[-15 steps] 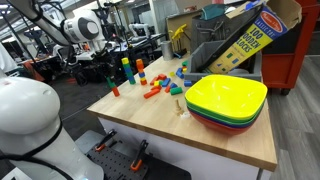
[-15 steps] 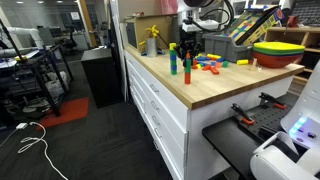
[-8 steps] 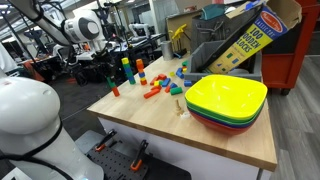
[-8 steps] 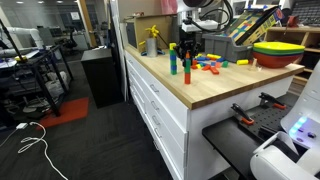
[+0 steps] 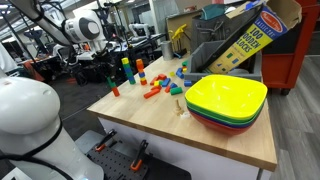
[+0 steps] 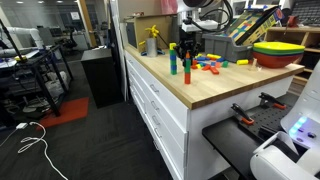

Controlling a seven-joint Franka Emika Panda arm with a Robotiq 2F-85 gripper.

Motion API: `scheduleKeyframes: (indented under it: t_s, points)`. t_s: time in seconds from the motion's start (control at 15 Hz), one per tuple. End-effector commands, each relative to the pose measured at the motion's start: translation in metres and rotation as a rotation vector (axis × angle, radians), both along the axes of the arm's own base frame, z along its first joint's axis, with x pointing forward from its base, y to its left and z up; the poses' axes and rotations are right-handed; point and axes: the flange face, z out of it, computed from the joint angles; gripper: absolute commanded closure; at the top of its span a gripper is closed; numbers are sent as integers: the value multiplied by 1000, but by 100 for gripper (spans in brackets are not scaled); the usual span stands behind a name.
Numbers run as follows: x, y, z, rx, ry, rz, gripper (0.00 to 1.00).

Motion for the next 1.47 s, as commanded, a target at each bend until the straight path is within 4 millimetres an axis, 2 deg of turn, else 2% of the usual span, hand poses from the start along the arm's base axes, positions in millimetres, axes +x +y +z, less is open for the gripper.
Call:
scheduleKeyframes:
  t_s: [0.0,0.33,0.4,0.47,0.6,0.87,0.93,1.27,1.33,1.4]
  points:
    - [7,0,2,-11,-2,-27,92]
    - [9,-2,1,-13,-2,-31,92]
    - [9,-2,1,-11,-3,-35,88]
    - [9,-3,1,-10,-3,-39,42]
    - [10,-3,1,-10,-3,-49,36]
    - [10,-3,2,-8,-1,-52,5]
    - [10,-3,2,-8,-1,-52,1]
    - [11,-2,0,-2,6,-50,0]
    - [11,-2,-1,-2,8,-48,3]
    - [11,-2,-1,-2,10,-46,26]
